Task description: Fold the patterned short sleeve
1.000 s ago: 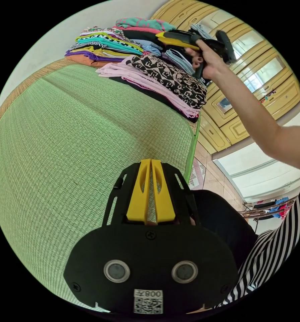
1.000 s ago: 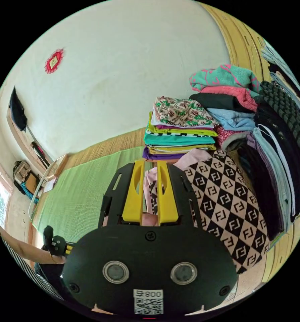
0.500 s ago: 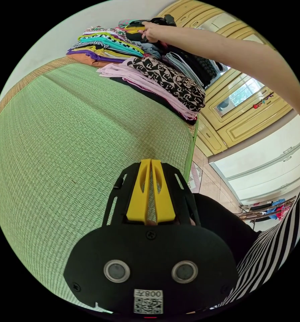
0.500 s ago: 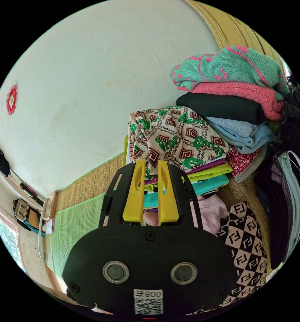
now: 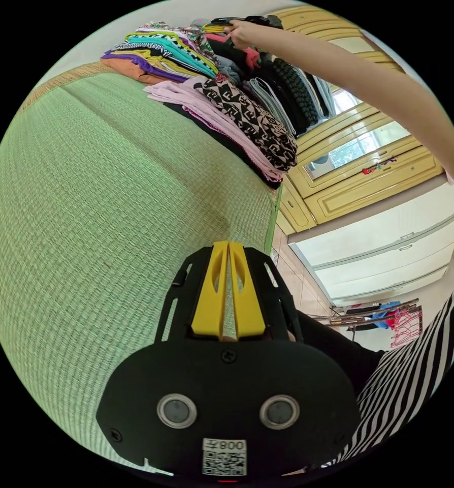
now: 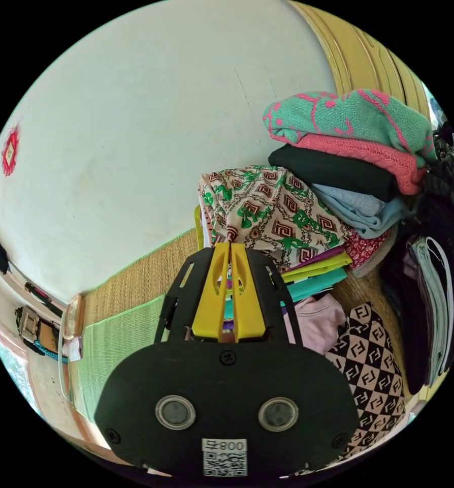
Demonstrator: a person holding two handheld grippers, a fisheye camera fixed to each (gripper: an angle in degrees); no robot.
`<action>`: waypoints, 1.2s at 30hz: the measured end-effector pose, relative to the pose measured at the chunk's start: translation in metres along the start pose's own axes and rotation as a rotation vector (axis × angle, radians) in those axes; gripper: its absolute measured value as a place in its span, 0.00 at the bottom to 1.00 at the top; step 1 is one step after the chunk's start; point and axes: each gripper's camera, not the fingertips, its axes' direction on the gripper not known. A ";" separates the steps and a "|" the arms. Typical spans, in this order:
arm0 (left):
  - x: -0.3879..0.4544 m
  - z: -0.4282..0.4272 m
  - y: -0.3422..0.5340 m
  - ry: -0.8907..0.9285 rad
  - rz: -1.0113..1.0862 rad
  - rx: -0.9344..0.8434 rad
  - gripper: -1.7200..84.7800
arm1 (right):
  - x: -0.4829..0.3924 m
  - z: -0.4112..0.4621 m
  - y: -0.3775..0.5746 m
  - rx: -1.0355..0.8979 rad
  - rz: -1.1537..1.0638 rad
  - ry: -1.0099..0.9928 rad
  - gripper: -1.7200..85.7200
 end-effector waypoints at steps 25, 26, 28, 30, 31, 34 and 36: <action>0.055 -0.303 0.277 -0.108 -0.399 0.491 0.09 | -0.293 -0.140 0.442 -0.411 -0.407 -0.707 0.02; 0.060 -0.308 0.291 -0.105 -0.422 0.512 0.11 | -0.294 -0.142 0.464 -0.447 -0.402 -0.726 0.02; 0.063 -0.310 0.308 -0.075 -0.462 0.521 0.13 | -0.294 -0.144 0.497 -0.489 -0.395 -0.693 0.02; 0.065 -0.309 0.319 -0.023 -0.471 0.519 0.15 | -0.293 -0.147 0.524 -0.519 -0.388 -0.691 0.02; 0.065 -0.306 0.322 0.002 -0.474 0.502 0.15 | -0.292 -0.148 0.541 -0.534 -0.381 -0.695 0.02; 0.057 -0.296 0.328 0.176 -0.522 0.511 0.16 | -0.287 -0.146 0.575 -0.555 -0.371 -0.644 0.02; 0.053 -0.293 0.332 0.248 -0.558 0.544 0.15 | -0.279 -0.142 0.591 -0.563 -0.354 -0.590 0.02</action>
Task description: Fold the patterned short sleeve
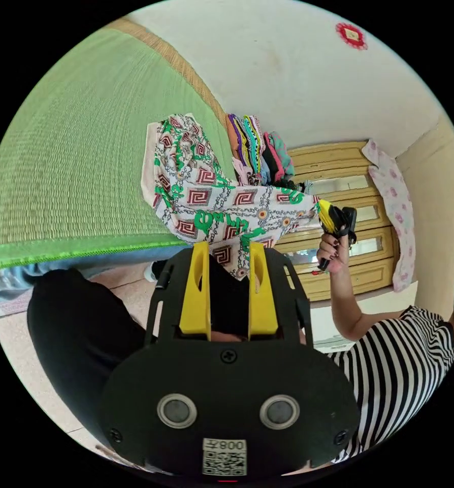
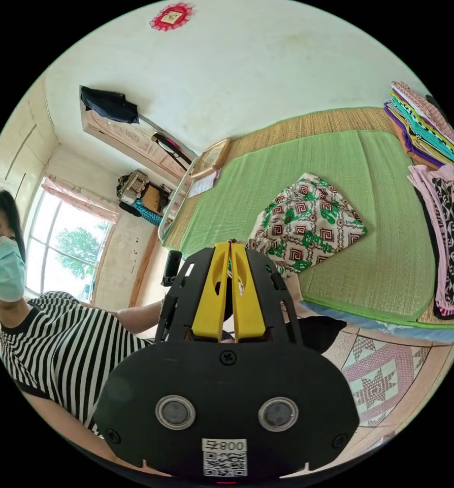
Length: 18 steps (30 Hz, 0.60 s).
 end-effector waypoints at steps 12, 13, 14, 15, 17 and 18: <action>0.019 -0.031 -0.027 -0.080 -0.032 0.023 0.14 | 0.065 0.057 0.062 0.128 0.262 0.430 0.08; 0.022 -0.036 -0.032 -0.098 -0.027 0.023 0.14 | 0.060 0.076 0.065 0.124 0.269 0.448 0.10; 0.024 -0.040 -0.037 -0.114 -0.023 0.021 0.14 | 0.055 0.096 0.066 0.112 0.268 0.451 0.12; 0.026 -0.042 -0.040 -0.124 -0.022 0.020 0.14 | 0.052 0.105 0.067 0.109 0.266 0.451 0.12; 0.031 -0.047 -0.050 -0.156 -0.016 0.012 0.14 | 0.033 0.135 0.071 0.125 0.243 0.484 0.12; 0.033 -0.048 -0.053 -0.165 -0.015 0.010 0.14 | 0.028 0.142 0.072 0.125 0.228 0.501 0.12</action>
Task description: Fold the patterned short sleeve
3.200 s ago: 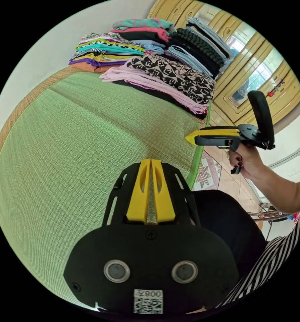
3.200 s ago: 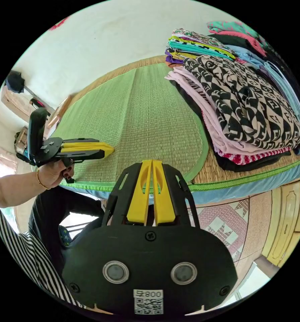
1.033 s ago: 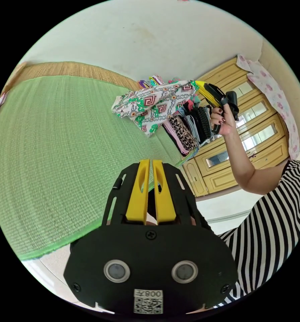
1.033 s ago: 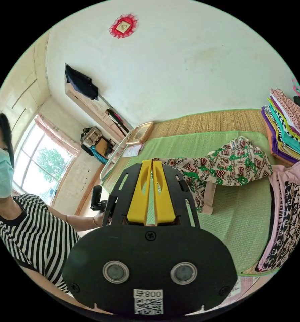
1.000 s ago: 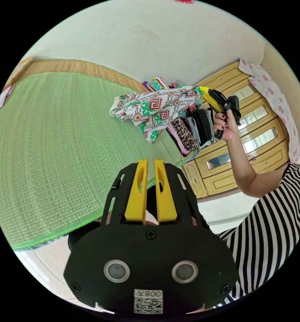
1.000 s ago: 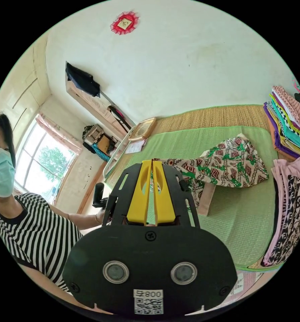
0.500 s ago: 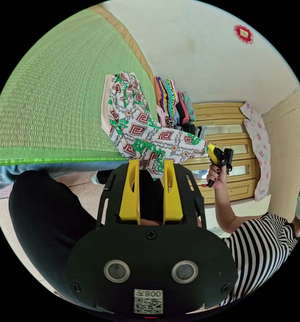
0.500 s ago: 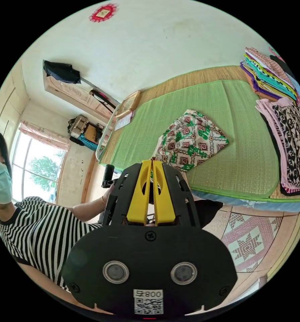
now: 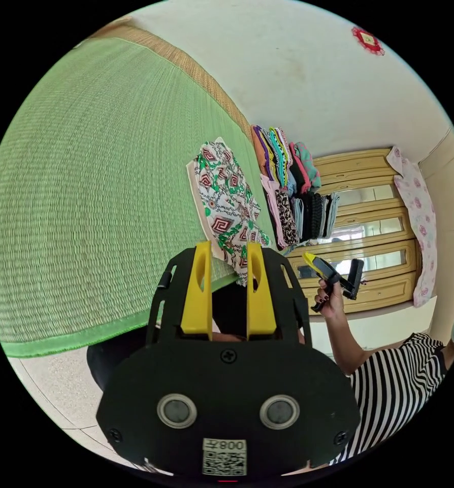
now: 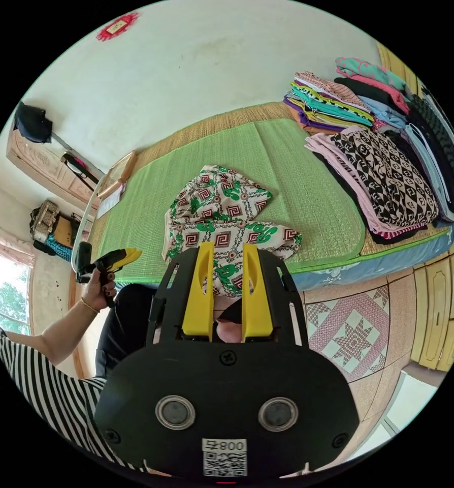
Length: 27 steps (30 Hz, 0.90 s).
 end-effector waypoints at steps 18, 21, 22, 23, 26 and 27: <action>0.054 0.054 -0.110 -0.341 0.110 -0.234 0.10 | -0.230 0.208 0.067 -0.300 -0.601 0.191 0.06; 0.062 0.052 -0.103 -0.403 0.101 -0.226 0.06 | -0.240 0.212 0.065 -0.312 -0.587 0.175 0.03; 0.065 0.051 -0.098 -0.389 0.102 -0.236 0.05 | -0.245 0.211 0.064 -0.315 -0.589 0.169 0.03; 0.067 0.049 -0.092 -0.387 0.100 -0.242 0.05 | -0.249 0.210 0.063 -0.321 -0.591 0.164 0.02; 0.077 0.037 -0.072 -0.331 0.090 -0.218 0.04 | -0.260 0.195 0.060 -0.319 -0.589 0.156 0.02; 0.078 0.034 -0.068 -0.309 0.086 -0.208 0.04 | -0.262 0.190 0.059 -0.314 -0.586 0.155 0.02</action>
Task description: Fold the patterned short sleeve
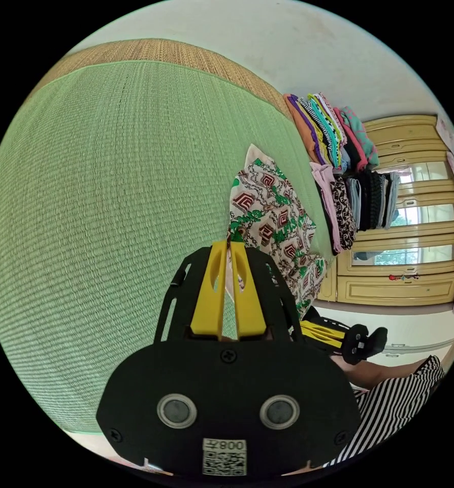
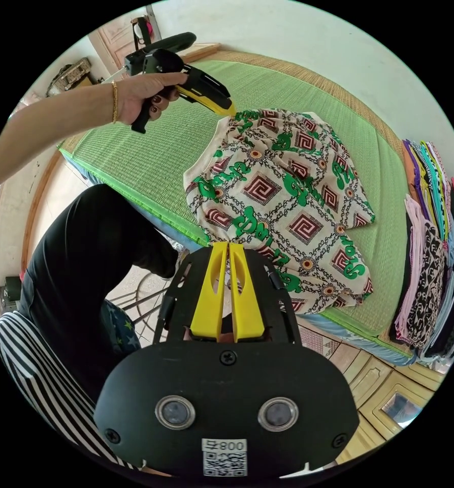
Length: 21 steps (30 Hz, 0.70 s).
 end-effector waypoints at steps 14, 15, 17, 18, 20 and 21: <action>0.040 -0.103 0.185 0.429 -0.035 0.336 0.03 | 0.012 -0.231 0.065 0.272 0.170 -0.018 0.01; 0.043 -0.107 0.194 0.444 -0.032 0.352 0.03 | 0.013 -0.242 0.069 0.289 0.178 -0.022 0.01; 0.055 -0.125 0.230 0.485 -0.003 0.405 0.03 | 0.013 -0.288 0.087 0.361 0.207 -0.040 0.01; 0.058 -0.129 0.239 0.490 0.005 0.419 0.03 | 0.013 -0.299 0.091 0.378 0.213 -0.041 0.01; 0.073 -0.147 0.273 0.522 0.047 0.472 0.03 | 0.010 -0.345 0.108 0.451 0.230 -0.040 0.01; 0.077 -0.152 0.282 0.528 0.058 0.487 0.03 | 0.008 -0.356 0.112 0.468 0.234 -0.034 0.01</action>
